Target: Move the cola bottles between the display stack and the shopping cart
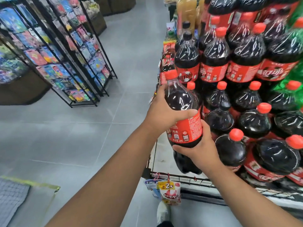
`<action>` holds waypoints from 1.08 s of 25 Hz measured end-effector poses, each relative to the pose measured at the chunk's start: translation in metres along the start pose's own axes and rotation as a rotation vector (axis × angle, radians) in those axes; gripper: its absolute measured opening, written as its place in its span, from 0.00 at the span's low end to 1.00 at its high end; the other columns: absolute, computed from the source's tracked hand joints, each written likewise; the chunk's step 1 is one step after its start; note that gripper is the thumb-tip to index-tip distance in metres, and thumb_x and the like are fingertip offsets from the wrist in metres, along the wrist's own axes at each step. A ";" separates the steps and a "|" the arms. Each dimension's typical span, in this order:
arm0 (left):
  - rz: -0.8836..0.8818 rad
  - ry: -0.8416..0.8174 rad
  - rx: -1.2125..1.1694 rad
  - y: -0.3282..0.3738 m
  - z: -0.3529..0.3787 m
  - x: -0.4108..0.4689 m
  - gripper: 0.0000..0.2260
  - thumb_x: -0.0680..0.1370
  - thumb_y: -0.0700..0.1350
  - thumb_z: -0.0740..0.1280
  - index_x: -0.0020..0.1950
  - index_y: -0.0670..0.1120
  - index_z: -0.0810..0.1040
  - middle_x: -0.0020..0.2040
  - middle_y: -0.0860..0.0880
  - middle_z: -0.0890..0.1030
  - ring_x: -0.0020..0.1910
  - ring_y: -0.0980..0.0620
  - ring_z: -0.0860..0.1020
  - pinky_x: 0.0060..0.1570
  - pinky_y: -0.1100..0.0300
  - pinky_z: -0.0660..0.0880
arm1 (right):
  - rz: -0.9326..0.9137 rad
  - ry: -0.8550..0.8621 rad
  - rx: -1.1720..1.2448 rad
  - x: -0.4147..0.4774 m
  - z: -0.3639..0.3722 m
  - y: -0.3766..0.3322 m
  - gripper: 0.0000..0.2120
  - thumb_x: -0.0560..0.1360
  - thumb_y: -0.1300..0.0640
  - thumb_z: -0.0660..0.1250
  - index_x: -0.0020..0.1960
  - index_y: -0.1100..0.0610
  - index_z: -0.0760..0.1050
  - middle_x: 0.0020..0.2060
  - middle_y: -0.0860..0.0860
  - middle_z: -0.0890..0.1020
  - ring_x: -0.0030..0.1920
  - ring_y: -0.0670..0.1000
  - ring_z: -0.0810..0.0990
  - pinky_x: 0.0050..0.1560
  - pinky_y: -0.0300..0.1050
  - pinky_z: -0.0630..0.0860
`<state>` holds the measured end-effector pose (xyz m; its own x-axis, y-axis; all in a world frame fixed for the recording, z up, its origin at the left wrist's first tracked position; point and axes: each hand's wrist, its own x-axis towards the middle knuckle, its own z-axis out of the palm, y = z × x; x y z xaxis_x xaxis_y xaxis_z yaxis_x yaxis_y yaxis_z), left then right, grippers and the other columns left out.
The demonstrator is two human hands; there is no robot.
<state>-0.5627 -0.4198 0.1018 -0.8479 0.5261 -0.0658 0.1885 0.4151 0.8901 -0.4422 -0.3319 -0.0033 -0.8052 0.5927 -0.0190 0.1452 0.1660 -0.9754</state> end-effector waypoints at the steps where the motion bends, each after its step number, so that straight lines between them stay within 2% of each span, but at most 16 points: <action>1: -0.011 -0.039 -0.006 -0.006 -0.002 0.010 0.46 0.60 0.55 0.85 0.70 0.62 0.61 0.68 0.55 0.77 0.65 0.53 0.77 0.66 0.47 0.76 | 0.020 0.013 0.004 0.004 0.004 0.003 0.50 0.55 0.50 0.85 0.64 0.32 0.57 0.56 0.35 0.74 0.56 0.35 0.74 0.53 0.36 0.72; 4: -0.023 -0.157 -0.002 -0.024 0.000 0.040 0.46 0.62 0.52 0.85 0.72 0.59 0.63 0.65 0.57 0.77 0.63 0.53 0.78 0.65 0.47 0.77 | 0.084 0.062 0.010 0.016 0.016 0.015 0.49 0.54 0.50 0.85 0.61 0.27 0.57 0.57 0.36 0.75 0.56 0.34 0.75 0.53 0.37 0.73; 7: 0.028 -0.223 0.021 -0.039 0.008 0.060 0.49 0.55 0.58 0.84 0.71 0.58 0.64 0.64 0.57 0.78 0.62 0.55 0.79 0.64 0.48 0.78 | 0.125 0.107 0.003 0.025 0.026 0.031 0.52 0.54 0.51 0.86 0.67 0.35 0.58 0.58 0.40 0.75 0.56 0.37 0.75 0.55 0.38 0.73; 9: 0.069 -0.250 0.034 -0.050 0.014 0.070 0.51 0.52 0.60 0.82 0.71 0.57 0.64 0.64 0.56 0.79 0.62 0.56 0.79 0.65 0.50 0.77 | 0.141 0.137 0.002 0.031 0.032 0.041 0.52 0.54 0.54 0.86 0.67 0.39 0.58 0.56 0.40 0.76 0.56 0.36 0.75 0.52 0.33 0.72; 12: 0.105 -0.288 0.022 -0.069 0.021 0.077 0.48 0.54 0.56 0.83 0.70 0.55 0.66 0.64 0.54 0.79 0.62 0.57 0.79 0.65 0.50 0.77 | 0.192 0.182 -0.001 0.036 0.041 0.054 0.52 0.53 0.54 0.86 0.66 0.39 0.58 0.53 0.36 0.76 0.53 0.33 0.75 0.47 0.29 0.71; 16: 0.196 -0.321 0.078 -0.089 0.030 0.079 0.47 0.56 0.54 0.85 0.70 0.55 0.66 0.64 0.53 0.77 0.63 0.56 0.78 0.66 0.52 0.75 | 0.236 0.221 0.013 0.041 0.051 0.066 0.48 0.54 0.56 0.86 0.65 0.43 0.61 0.52 0.40 0.79 0.50 0.38 0.79 0.41 0.29 0.75; 19: 0.252 -0.342 0.153 -0.100 0.037 0.074 0.49 0.59 0.52 0.86 0.74 0.55 0.65 0.65 0.54 0.71 0.64 0.58 0.72 0.68 0.61 0.69 | 0.268 0.275 0.150 0.042 0.056 0.071 0.44 0.58 0.68 0.83 0.63 0.46 0.63 0.51 0.47 0.79 0.45 0.41 0.79 0.30 0.33 0.77; 20: 0.268 -0.343 0.155 -0.104 0.039 0.074 0.49 0.59 0.51 0.86 0.74 0.55 0.65 0.65 0.55 0.70 0.65 0.57 0.72 0.68 0.60 0.69 | 0.278 0.282 0.201 0.042 0.058 0.071 0.44 0.58 0.71 0.82 0.62 0.45 0.64 0.51 0.47 0.79 0.45 0.42 0.79 0.29 0.36 0.78; 22: 0.275 -0.348 0.150 -0.109 0.043 0.076 0.49 0.59 0.51 0.86 0.74 0.55 0.64 0.65 0.55 0.69 0.66 0.56 0.72 0.69 0.58 0.70 | 0.299 0.273 0.278 0.045 0.061 0.080 0.44 0.58 0.74 0.81 0.62 0.43 0.65 0.52 0.49 0.79 0.48 0.48 0.80 0.31 0.49 0.82; 24: 0.272 -0.368 0.156 -0.115 0.047 0.078 0.49 0.60 0.51 0.86 0.75 0.55 0.64 0.64 0.56 0.68 0.66 0.57 0.71 0.68 0.62 0.69 | 0.325 0.275 0.319 0.047 0.065 0.091 0.46 0.57 0.75 0.80 0.62 0.41 0.67 0.54 0.50 0.80 0.52 0.55 0.81 0.35 0.61 0.83; 27: 0.299 -0.389 0.202 -0.121 0.054 0.080 0.49 0.61 0.51 0.86 0.76 0.53 0.63 0.64 0.57 0.66 0.67 0.57 0.70 0.66 0.65 0.66 | 0.341 0.304 0.336 0.053 0.067 0.105 0.49 0.57 0.76 0.80 0.66 0.42 0.66 0.55 0.47 0.81 0.55 0.57 0.82 0.37 0.65 0.82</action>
<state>-0.6268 -0.3879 -0.0355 -0.5031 0.8640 -0.0188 0.5181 0.3190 0.7936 -0.5080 -0.3361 -0.1211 -0.5357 0.7775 -0.3296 0.1366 -0.3054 -0.9424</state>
